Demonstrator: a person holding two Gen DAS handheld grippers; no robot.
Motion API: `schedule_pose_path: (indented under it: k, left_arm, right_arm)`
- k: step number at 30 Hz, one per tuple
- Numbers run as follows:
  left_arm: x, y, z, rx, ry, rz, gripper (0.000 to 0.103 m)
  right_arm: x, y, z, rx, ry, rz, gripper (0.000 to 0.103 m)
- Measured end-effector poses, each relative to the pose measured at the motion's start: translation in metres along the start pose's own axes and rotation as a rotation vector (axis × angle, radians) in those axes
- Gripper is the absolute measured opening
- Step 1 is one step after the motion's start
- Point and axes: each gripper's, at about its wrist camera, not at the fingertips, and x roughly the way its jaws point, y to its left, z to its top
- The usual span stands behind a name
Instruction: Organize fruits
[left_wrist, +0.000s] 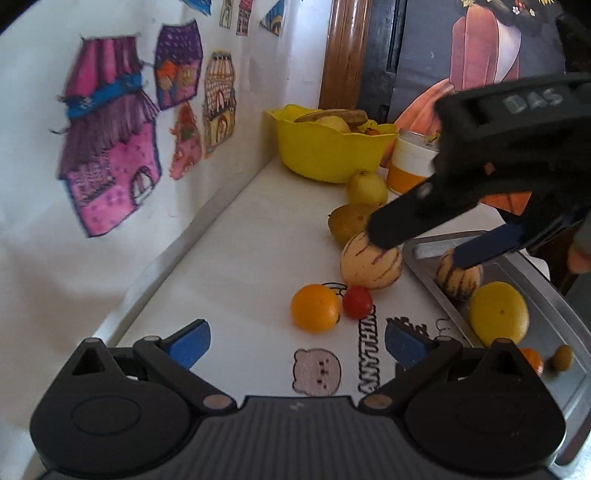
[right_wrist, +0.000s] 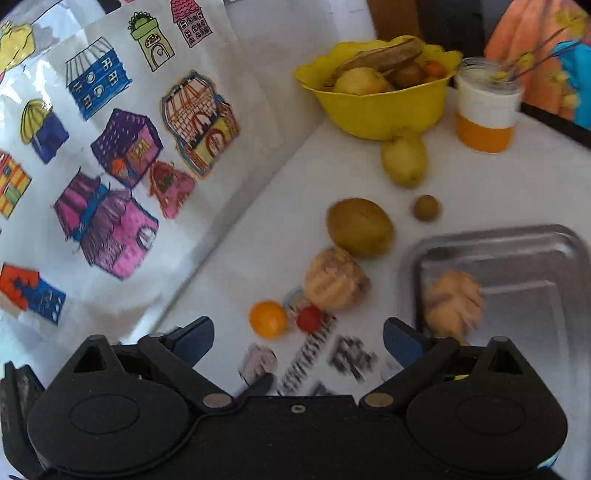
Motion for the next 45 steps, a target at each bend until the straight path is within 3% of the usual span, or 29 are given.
schedule_pose_path:
  k: [7, 13, 20, 24, 32, 45]
  left_arm:
    - [0.021, 0.006, -0.004, -0.015, 0.000, -0.013, 0.093]
    - [0.026, 0.002, -0.002, 0.000, -0.012, -0.028, 0.082]
    - [0.033, 0.002, 0.004, -0.031, -0.027, -0.045, 0.061]
    - [0.038, 0.004, 0.008, -0.054, -0.020, -0.076, 0.039]
    - [0.037, 0.005, 0.008, -0.095, -0.013, -0.080, 0.038]
    - [-0.001, 0.004, -0.001, -0.150, 0.015, -0.074, 0.037]
  right_arm:
    - [0.039, -0.011, 0.008, 0.006, 0.010, 0.002, 0.081]
    - [0.050, -0.012, 0.013, -0.014, -0.028, -0.024, 0.078]
    - [0.062, -0.018, 0.013, 0.011, -0.021, -0.043, 0.067]
    - [0.063, -0.017, 0.012, 0.012, -0.038, -0.064, 0.061]
    - [0.063, -0.019, 0.009, 0.009, -0.071, -0.063, 0.056]
    - [0.019, -0.019, -0.019, 0.016, -0.092, 0.061, 0.056]
